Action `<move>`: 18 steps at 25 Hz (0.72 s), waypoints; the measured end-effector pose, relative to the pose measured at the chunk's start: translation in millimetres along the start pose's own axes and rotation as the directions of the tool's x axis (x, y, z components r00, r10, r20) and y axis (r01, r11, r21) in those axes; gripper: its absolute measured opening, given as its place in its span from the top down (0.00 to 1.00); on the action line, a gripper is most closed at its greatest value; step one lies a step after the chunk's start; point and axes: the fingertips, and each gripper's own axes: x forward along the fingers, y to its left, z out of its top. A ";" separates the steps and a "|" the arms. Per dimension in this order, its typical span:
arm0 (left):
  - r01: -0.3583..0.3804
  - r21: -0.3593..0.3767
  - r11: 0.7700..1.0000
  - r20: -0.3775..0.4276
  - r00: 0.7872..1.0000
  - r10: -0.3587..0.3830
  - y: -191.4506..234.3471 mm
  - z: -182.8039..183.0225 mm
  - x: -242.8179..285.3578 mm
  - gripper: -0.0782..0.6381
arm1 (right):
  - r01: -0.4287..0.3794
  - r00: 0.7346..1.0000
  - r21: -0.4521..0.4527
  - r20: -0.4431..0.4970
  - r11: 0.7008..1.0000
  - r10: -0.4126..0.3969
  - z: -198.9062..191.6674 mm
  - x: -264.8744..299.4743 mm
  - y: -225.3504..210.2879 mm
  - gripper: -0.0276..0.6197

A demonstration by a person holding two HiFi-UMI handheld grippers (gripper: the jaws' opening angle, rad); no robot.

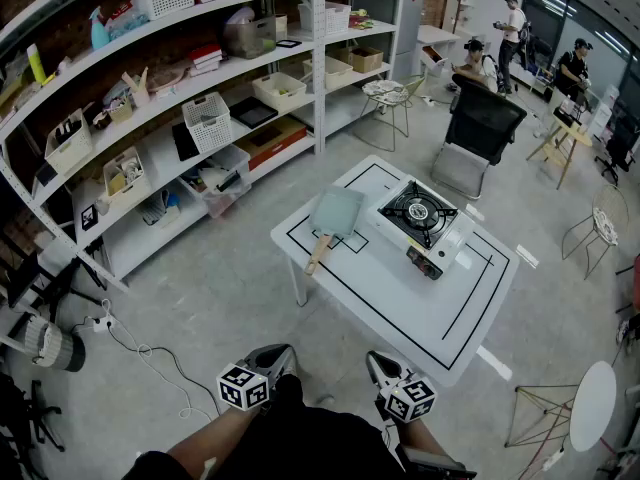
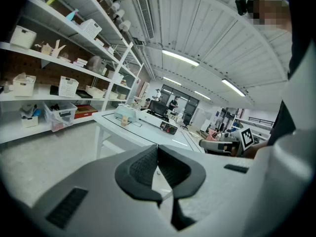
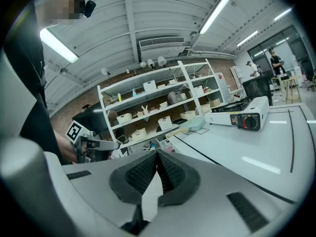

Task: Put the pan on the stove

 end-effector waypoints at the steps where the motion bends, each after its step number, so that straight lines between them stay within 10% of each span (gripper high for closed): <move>1: 0.006 0.005 1.000 -0.002 1.000 -0.006 -3.0 -0.1 -0.1 0.88 | 0.004 1.000 0.001 0.003 1.000 -0.004 -0.1 -2.7 -0.6 0.92; 18: -0.013 0.011 1.000 -0.005 1.000 0.014 -1.5 -6.0 -9.4 0.88 | 0.007 0.999 0.019 0.045 1.000 -0.008 1.9 -7.4 0.7 0.92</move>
